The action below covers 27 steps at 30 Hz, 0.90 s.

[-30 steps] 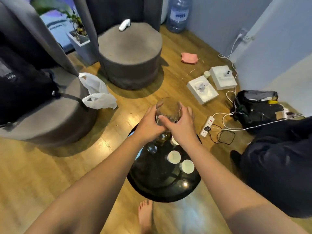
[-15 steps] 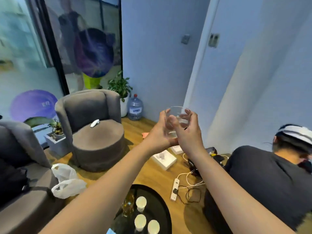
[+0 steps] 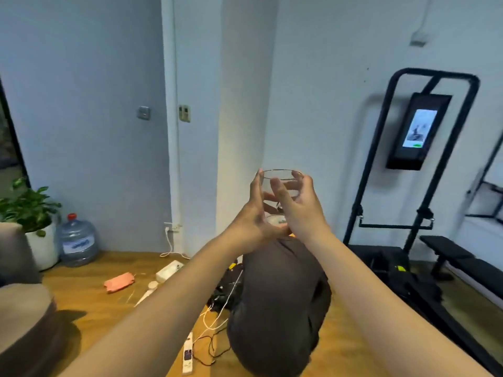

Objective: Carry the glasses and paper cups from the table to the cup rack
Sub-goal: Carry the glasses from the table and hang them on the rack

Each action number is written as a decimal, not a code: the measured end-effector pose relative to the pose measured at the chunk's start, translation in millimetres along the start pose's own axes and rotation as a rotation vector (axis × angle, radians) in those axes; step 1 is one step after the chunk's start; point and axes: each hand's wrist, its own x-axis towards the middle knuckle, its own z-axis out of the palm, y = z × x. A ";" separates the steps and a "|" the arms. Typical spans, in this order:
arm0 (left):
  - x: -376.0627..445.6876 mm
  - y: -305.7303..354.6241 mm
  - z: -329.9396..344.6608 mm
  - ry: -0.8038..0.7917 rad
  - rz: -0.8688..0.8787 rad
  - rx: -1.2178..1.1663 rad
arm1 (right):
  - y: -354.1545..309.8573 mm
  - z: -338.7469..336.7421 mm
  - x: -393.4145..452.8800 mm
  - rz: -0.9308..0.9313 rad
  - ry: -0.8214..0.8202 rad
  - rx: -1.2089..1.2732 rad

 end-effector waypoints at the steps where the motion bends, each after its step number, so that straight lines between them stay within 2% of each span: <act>1: 7.6 4.3 16.6 -0.031 0.001 -0.050 | 0.5 -17.6 -2.7 0.007 0.024 -0.034; 10: 23.9 60.2 156.2 -0.482 0.144 -0.307 | -6.4 -165.4 -73.2 0.112 0.291 -0.352; 21: -47.3 125.8 308.0 -0.785 0.244 -0.461 | -30.9 -273.5 -213.7 0.305 0.670 -0.520; 27: -92.3 195.8 392.9 -0.978 0.270 -0.554 | -59.6 -347.2 -293.2 0.348 0.864 -0.570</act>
